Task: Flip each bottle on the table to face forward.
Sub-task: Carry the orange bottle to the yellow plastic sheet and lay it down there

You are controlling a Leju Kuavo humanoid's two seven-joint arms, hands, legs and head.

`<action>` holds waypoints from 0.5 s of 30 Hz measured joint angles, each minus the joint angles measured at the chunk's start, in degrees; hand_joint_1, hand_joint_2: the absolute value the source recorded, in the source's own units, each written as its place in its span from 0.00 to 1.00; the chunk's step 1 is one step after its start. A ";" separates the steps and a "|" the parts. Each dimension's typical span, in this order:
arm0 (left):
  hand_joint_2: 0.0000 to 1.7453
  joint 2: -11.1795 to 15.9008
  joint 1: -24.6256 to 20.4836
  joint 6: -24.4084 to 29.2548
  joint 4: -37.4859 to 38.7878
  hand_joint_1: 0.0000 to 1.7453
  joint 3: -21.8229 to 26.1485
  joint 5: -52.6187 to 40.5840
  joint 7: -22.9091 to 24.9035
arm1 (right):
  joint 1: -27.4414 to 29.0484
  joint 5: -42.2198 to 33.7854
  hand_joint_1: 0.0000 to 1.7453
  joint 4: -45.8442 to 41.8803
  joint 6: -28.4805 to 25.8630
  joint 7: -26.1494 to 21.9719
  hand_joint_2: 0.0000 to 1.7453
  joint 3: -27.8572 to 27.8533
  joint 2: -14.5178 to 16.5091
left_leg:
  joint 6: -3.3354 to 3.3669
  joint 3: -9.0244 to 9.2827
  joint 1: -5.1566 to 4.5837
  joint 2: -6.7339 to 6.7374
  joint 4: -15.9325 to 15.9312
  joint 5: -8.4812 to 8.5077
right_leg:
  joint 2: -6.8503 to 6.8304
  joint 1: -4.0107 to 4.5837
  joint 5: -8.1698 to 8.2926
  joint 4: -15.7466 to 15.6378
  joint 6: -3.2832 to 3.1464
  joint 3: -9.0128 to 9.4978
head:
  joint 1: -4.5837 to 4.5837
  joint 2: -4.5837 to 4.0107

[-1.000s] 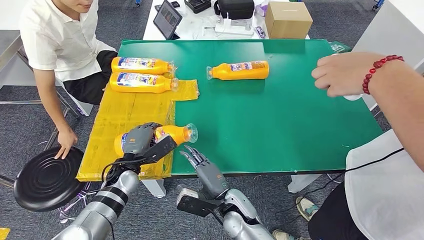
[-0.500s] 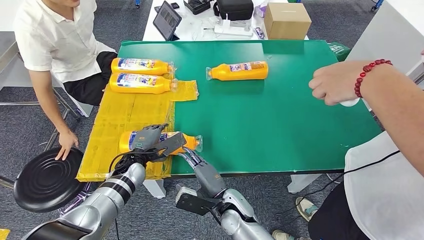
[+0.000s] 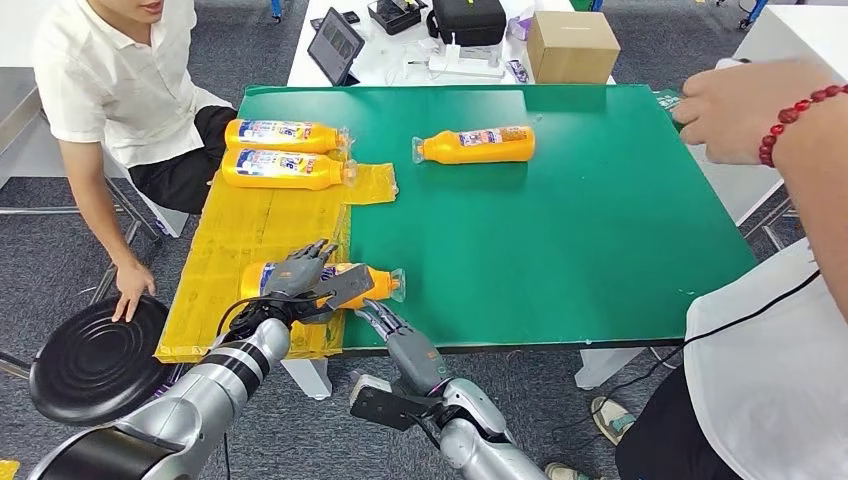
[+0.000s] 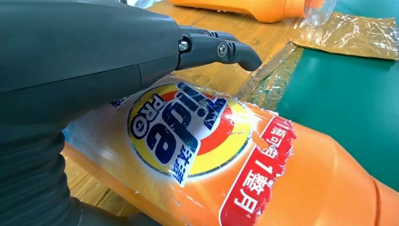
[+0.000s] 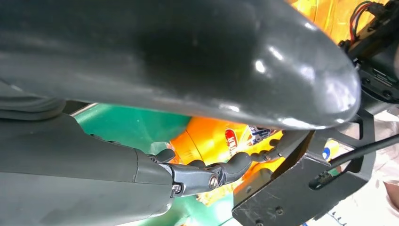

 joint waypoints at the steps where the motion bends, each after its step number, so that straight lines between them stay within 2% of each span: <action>1: 1.00 -0.01 -0.01 -0.06 0.03 0.00 0.00 -0.08 -0.26 | -0.01 0.00 0.00 0.16 -0.10 -0.08 0.75 0.00 0.01 | 0.00 0.01 0.00 0.00 0.00 0.00 | 0.00 0.00 0.00 0.00 0.00 0.01 | 0.00 0.00; 2: 1.00 -0.03 -0.01 -0.07 0.03 0.00 0.00 -0.12 -0.61 | -0.02 0.00 0.00 0.32 -0.23 -0.16 1.00 0.00 0.01 | 0.00 0.02 0.00 -0.01 0.00 0.00 | 0.00 0.00 0.00 0.00 0.00 0.01 | -0.01 0.00; 6: 1.00 -0.19 0.26 0.25 -0.13 0.00 0.16 1.77 -3.69 | -0.01 0.05 0.00 0.91 -0.88 -0.39 1.00 0.00 0.01 | 0.00 0.01 0.00 -0.04 0.00 0.00 | -0.01 0.00 -0.01 0.00 0.00 0.01 | -0.01 0.00; 12: 1.00 -0.40 2.75 -4.59 -4.73 0.00 3.13 14.29 -12.49 | 0.38 0.10 0.00 1.67 -2.61 -1.02 1.00 0.00 -0.02 | 0.00 -0.02 -0.01 -0.27 0.00 0.01 | -0.09 -0.01 -0.03 0.00 0.01 0.03 | -0.01 0.00; 15: 1.00 -0.40 5.33 -4.82 -9.43 0.00 3.30 18.08 -12.88 | 0.99 0.10 0.00 1.86 -3.32 -1.04 1.00 0.00 -0.14 | 0.01 -0.10 -0.02 -0.23 0.00 0.00 | -0.07 -0.02 -0.03 -0.02 0.01 -0.04 | 0.01 0.00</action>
